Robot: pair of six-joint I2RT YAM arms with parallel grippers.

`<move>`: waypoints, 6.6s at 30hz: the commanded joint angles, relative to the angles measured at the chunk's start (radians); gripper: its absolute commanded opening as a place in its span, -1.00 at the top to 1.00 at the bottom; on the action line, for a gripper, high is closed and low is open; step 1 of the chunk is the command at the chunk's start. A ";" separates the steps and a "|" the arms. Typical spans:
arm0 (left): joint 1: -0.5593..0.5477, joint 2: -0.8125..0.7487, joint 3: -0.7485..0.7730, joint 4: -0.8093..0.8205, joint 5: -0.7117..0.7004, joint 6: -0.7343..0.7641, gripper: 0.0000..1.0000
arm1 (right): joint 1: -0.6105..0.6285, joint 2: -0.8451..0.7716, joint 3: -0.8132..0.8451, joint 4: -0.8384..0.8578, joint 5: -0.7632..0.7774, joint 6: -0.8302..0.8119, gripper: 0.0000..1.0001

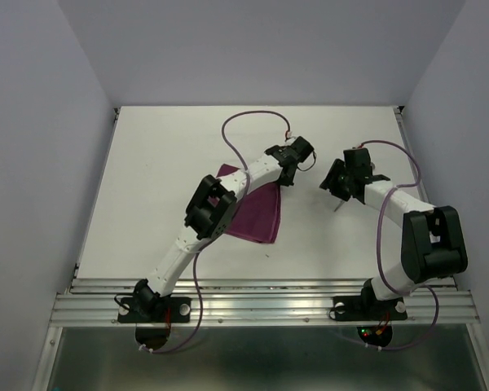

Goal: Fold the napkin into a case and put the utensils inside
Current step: Pick up the lower triangle-folded napkin from the center of the board, then fold the lower triangle-folded napkin at the center of the board.

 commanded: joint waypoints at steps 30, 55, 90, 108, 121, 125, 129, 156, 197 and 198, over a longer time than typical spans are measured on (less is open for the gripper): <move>0.312 -0.291 -0.553 0.569 0.819 -0.258 1.00 | 0.349 0.162 0.005 0.316 -0.290 0.121 -0.63; 0.373 -0.347 -0.631 0.715 0.834 -0.361 1.00 | 0.478 0.271 0.088 0.264 -0.202 0.150 -0.07; 0.398 -0.387 -0.834 1.025 0.943 -0.413 1.00 | 0.646 0.244 0.310 -0.348 0.540 0.055 0.40; 0.413 -0.388 -0.916 1.097 1.012 -0.364 1.00 | 0.666 0.167 0.264 -0.123 0.314 0.063 0.05; 0.413 -0.399 -0.929 1.100 1.008 -0.360 1.00 | 0.666 0.208 0.258 -0.036 0.190 0.048 0.30; 0.413 -0.410 -0.936 1.101 1.006 -0.356 1.00 | 0.666 0.233 0.255 -0.025 0.164 0.049 0.39; 0.415 -0.423 -0.949 1.100 1.005 -0.353 1.00 | 0.666 0.262 0.250 -0.022 0.150 0.058 0.39; 0.416 -0.534 -0.797 0.654 0.747 -0.142 -0.69 | 0.666 0.307 0.201 0.014 0.128 0.089 0.43; 0.462 -0.560 -1.022 0.483 0.572 -0.151 1.00 | 0.666 0.408 0.466 -0.153 0.296 -0.028 0.13; 0.462 -0.557 -1.022 0.483 0.572 -0.149 1.00 | 0.666 0.412 0.474 -0.161 0.302 -0.032 0.14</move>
